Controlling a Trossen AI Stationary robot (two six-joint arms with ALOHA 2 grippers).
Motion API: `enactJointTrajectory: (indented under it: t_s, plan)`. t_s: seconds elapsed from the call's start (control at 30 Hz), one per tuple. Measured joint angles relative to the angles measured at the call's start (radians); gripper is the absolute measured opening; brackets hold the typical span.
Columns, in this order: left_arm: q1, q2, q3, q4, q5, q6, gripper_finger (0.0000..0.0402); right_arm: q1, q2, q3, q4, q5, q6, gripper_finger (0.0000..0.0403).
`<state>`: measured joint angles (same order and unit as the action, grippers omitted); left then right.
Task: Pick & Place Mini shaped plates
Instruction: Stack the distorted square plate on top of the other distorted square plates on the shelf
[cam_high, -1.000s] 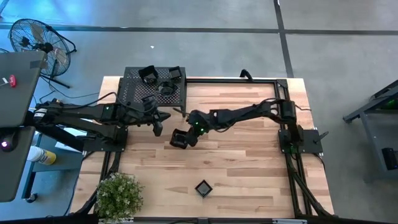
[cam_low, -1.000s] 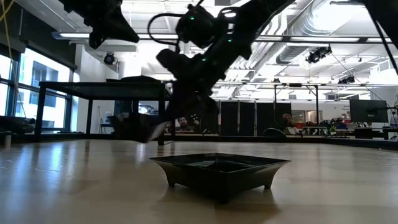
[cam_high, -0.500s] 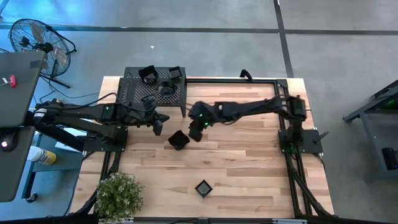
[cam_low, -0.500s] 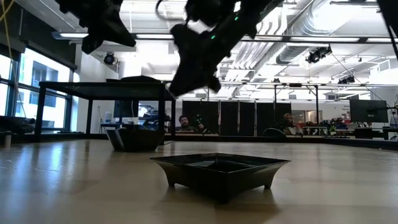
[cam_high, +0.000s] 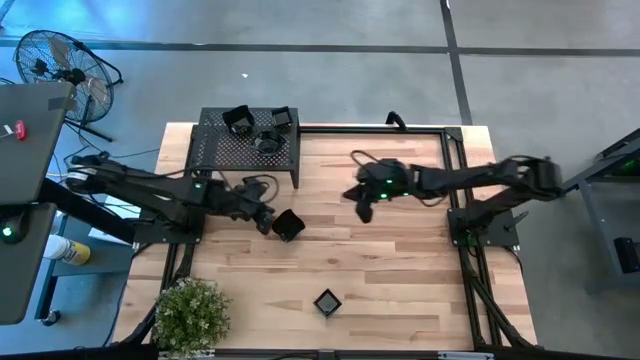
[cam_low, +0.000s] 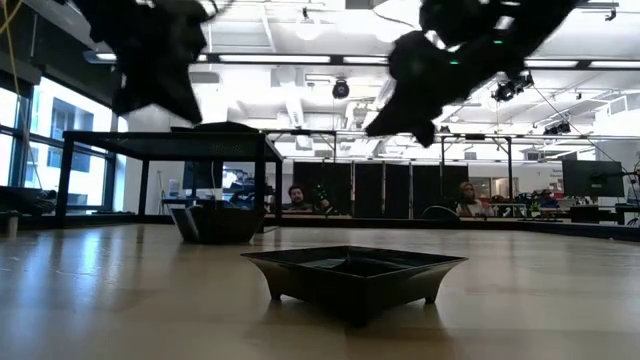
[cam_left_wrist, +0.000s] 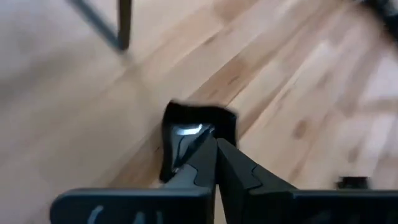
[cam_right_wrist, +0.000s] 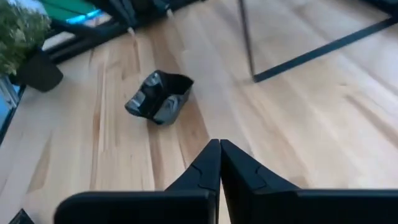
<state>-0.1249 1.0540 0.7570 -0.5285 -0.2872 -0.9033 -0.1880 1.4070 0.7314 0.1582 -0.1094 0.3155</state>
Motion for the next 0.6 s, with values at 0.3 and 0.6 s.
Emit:
enactJointTrajectory:
  t_s: [0.3, 0.6]
  plan:
    - [0.052, 0.224, 0.0, 0.077, 0.068, -0.096, 0.0106, -0.072, -0.258, -0.187, 0.011, 0.004, 0.001, 0.0002]
    - [0.094, 0.35, 0.002, 0.088, 0.071, -0.096, 0.0134, -0.109, -0.318, -0.211, 0.021, -0.002, -0.011, 0.0002]
